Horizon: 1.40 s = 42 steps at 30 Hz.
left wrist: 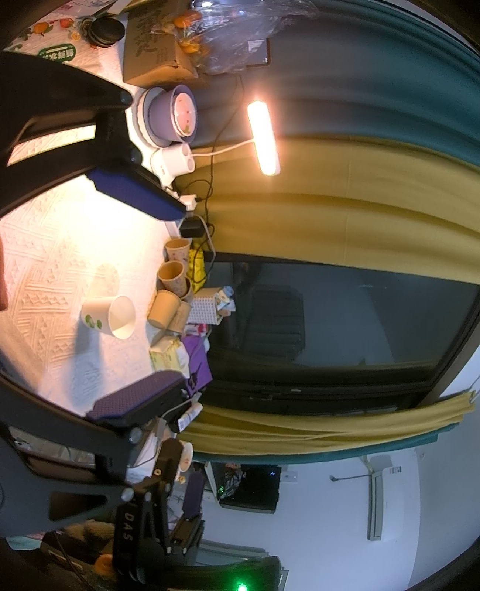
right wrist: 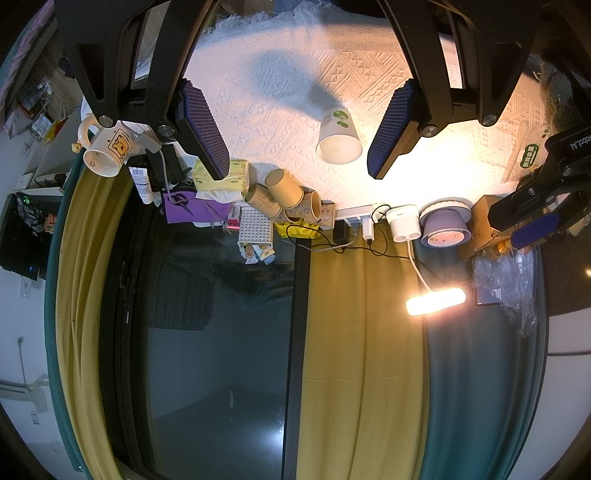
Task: Flip cup upright
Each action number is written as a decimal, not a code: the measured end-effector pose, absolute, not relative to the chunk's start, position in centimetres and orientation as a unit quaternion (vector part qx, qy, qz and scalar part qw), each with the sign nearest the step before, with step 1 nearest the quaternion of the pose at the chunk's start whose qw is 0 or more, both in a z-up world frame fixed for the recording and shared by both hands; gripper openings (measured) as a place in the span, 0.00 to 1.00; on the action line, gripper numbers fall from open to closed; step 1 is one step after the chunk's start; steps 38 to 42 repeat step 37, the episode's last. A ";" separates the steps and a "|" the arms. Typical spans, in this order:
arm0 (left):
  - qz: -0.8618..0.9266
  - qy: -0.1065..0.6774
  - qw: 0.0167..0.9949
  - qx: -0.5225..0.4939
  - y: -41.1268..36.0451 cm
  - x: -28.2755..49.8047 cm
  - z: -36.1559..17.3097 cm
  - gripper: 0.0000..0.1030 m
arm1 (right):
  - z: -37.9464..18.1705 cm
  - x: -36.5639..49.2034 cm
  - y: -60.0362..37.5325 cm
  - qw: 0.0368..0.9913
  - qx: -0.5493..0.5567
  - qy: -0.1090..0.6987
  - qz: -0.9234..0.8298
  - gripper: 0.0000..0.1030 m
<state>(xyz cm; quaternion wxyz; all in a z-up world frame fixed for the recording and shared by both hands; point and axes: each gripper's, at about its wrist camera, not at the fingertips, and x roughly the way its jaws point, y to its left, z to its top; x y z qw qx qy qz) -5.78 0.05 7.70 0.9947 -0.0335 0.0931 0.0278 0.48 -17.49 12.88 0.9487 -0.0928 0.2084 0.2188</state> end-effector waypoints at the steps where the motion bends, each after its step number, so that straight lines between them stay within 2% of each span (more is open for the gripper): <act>1: 0.028 0.093 0.995 -0.034 0.0 -5.8 7.7 0.82 | 12.9 0.5 -17.5 0.949 -0.093 0.208 0.219 0.78; 42: 0.018 0.095 0.995 -0.026 -1.0 -6.5 6.0 0.82 | 12.5 0.5 -17.2 0.948 -0.097 0.211 0.217 0.78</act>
